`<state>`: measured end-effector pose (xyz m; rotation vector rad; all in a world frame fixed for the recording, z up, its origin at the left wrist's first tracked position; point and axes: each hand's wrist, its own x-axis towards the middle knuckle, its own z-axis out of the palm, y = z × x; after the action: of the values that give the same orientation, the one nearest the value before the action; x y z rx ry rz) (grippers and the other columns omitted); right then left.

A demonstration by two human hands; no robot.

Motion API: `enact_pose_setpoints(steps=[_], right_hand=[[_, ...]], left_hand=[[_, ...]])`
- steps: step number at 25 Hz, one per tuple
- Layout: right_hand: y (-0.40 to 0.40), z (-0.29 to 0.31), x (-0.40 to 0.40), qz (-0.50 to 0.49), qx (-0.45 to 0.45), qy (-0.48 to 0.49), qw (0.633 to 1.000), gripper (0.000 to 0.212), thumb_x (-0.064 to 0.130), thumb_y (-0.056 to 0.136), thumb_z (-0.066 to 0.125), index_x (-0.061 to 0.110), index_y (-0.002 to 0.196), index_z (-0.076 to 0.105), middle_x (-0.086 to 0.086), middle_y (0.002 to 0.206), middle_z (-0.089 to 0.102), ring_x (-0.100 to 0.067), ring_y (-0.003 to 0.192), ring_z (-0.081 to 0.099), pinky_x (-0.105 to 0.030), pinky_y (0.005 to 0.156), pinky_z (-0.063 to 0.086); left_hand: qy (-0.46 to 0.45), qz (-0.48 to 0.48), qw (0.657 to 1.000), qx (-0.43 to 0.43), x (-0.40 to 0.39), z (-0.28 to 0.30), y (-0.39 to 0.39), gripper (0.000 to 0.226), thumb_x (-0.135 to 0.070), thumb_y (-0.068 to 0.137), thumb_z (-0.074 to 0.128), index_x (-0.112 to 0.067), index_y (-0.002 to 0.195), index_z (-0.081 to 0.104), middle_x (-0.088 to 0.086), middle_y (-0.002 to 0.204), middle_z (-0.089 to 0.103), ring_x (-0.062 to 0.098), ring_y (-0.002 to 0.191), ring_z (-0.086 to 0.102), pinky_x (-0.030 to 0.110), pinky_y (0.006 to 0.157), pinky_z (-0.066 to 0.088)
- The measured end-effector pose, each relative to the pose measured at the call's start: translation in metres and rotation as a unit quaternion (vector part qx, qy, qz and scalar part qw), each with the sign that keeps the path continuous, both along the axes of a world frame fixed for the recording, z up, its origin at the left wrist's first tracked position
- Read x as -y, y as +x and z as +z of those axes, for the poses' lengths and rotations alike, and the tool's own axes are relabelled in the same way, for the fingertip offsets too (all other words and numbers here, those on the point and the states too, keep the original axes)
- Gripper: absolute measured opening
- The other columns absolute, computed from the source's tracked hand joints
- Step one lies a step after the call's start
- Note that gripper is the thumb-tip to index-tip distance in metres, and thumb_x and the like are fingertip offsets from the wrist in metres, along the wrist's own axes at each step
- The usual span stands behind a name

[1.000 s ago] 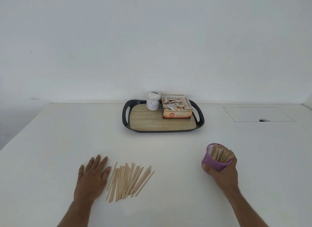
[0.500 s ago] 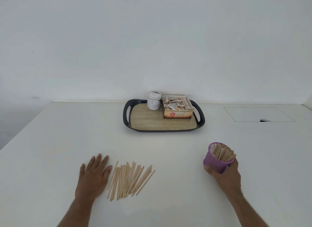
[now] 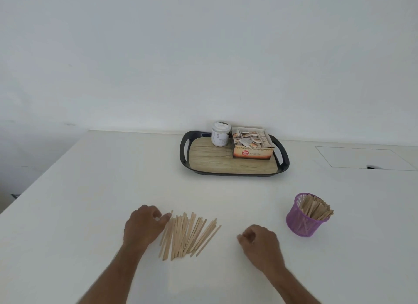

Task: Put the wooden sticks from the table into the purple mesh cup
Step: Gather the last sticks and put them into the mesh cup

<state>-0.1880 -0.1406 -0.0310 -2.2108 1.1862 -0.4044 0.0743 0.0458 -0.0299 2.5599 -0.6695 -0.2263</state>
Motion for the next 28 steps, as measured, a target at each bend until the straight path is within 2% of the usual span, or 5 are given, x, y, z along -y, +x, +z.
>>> enact_pose_setpoints(steps=[5, 9, 14, 19, 28], right_hand=[[0.068, 0.016, -0.018, 0.021, -0.11, 0.074, 0.991, 0.049, 0.065, 0.073, 0.067, 0.017, 0.064, 0.062, 0.001, 0.059, 0.067, -0.017, 0.062, 0.07, -0.028, 0.067, 0.058], [0.085, 0.018, -0.022, 0.014, -0.141, 0.049, 0.989, 0.06, 0.074, 0.065, 0.067, 0.016, 0.068, 0.051, -0.002, 0.076, 0.067, -0.024, 0.073, 0.067, -0.027, 0.061, 0.05], [0.099, 0.025, -0.022, 0.027, -0.152, 0.058, 0.986, 0.048, 0.053, 0.066, 0.08, 0.017, 0.067, 0.047, 0.0, 0.074, 0.065, -0.022, 0.068, 0.066, -0.025, 0.058, 0.048], [0.107, 0.033, -0.016, 0.043, -0.196, 0.053, 0.978, 0.026, 0.021, 0.075, 0.073, 0.016, 0.067, 0.049, 0.003, 0.068, 0.057, -0.014, 0.06, 0.057, -0.019, 0.047, 0.039], [0.105, 0.034, -0.02, 0.097, -0.22, 0.014, 0.971, 0.024, 0.011, 0.075, 0.059, 0.017, 0.063, 0.039, 0.005, 0.063, 0.046, -0.014, 0.056, 0.047, -0.019, 0.047, 0.033]], left_hand=[[0.064, -0.013, 0.991, -0.12, 0.015, 0.021, -0.006, 0.05, -0.061, 0.062, 0.087, -0.019, 0.075, 0.063, -0.005, 0.076, 0.069, 0.011, 0.069, 0.065, 0.027, 0.067, 0.05], [0.07, 0.007, 0.987, -0.147, 0.017, 0.025, -0.01, 0.048, -0.048, 0.058, 0.095, -0.013, 0.075, 0.067, -0.001, 0.073, 0.073, 0.017, 0.07, 0.072, 0.028, 0.068, 0.057], [0.051, 0.027, 0.984, -0.167, 0.016, 0.031, -0.01, 0.036, -0.033, 0.063, 0.096, -0.012, 0.075, 0.07, 0.001, 0.07, 0.075, 0.016, 0.068, 0.074, 0.029, 0.074, 0.06], [0.039, 0.03, 0.98, -0.192, 0.018, 0.036, -0.009, 0.033, -0.024, 0.068, 0.094, -0.003, 0.084, 0.073, 0.008, 0.076, 0.077, 0.021, 0.071, 0.077, 0.035, 0.08, 0.063], [0.002, 0.042, 0.966, -0.254, 0.021, 0.038, -0.007, 0.029, -0.005, 0.079, 0.084, 0.012, 0.099, 0.071, 0.021, 0.089, 0.077, 0.033, 0.082, 0.077, 0.046, 0.079, 0.065]])
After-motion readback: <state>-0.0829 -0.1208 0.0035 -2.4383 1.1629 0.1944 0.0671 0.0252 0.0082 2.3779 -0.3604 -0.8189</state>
